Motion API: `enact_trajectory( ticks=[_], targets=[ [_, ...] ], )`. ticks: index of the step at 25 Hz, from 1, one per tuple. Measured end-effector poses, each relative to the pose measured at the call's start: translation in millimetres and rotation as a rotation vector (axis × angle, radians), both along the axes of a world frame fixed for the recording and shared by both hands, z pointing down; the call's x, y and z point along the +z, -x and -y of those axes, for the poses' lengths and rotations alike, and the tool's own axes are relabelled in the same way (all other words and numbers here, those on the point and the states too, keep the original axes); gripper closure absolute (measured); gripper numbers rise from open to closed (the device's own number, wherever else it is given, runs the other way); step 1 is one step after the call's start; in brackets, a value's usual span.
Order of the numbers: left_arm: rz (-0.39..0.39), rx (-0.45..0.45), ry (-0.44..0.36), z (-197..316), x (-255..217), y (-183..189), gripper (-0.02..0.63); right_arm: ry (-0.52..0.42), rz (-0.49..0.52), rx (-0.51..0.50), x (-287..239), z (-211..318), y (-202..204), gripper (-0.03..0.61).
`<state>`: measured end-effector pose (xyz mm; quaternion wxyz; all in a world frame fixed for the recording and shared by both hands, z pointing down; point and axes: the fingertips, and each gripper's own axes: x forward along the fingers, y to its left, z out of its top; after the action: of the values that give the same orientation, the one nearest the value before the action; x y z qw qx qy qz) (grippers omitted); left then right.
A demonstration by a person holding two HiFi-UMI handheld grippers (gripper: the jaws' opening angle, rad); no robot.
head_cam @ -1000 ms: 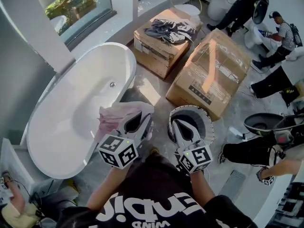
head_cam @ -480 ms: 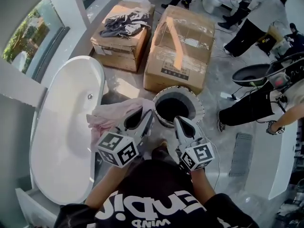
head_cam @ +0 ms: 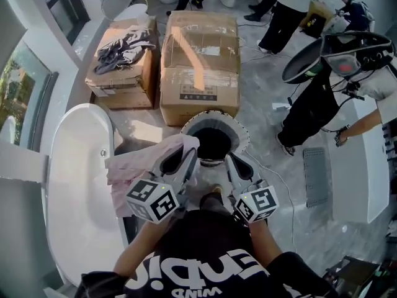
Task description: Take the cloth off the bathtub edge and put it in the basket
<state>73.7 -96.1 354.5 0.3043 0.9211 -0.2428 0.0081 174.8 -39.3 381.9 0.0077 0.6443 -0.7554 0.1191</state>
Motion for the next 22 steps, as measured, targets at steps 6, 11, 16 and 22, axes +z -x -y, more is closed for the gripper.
enact_trajectory(
  ticks=[6,11,16,22],
  targets=[
    [-0.011,0.073,-0.001,-7.6,-2.9,-36.0,0.529,-0.009,0.003,0.063,-1.8,-13.3,-25.0,0.572],
    [-0.016,0.111,0.002,-10.0,-7.8,-54.8,0.529,-0.008,0.003,0.110,-5.5,-21.1,-44.1,0.572],
    [-0.017,0.136,-0.004,-11.8,-4.5,-74.2,0.529,-0.009,0.011,0.139,-3.2,-26.5,-62.9,0.572],
    [0.002,0.173,-0.028,-20.3,0.6,-94.2,0.529,-0.011,0.012,0.153,-5.1,-30.6,-72.0,0.572]
  ],
)
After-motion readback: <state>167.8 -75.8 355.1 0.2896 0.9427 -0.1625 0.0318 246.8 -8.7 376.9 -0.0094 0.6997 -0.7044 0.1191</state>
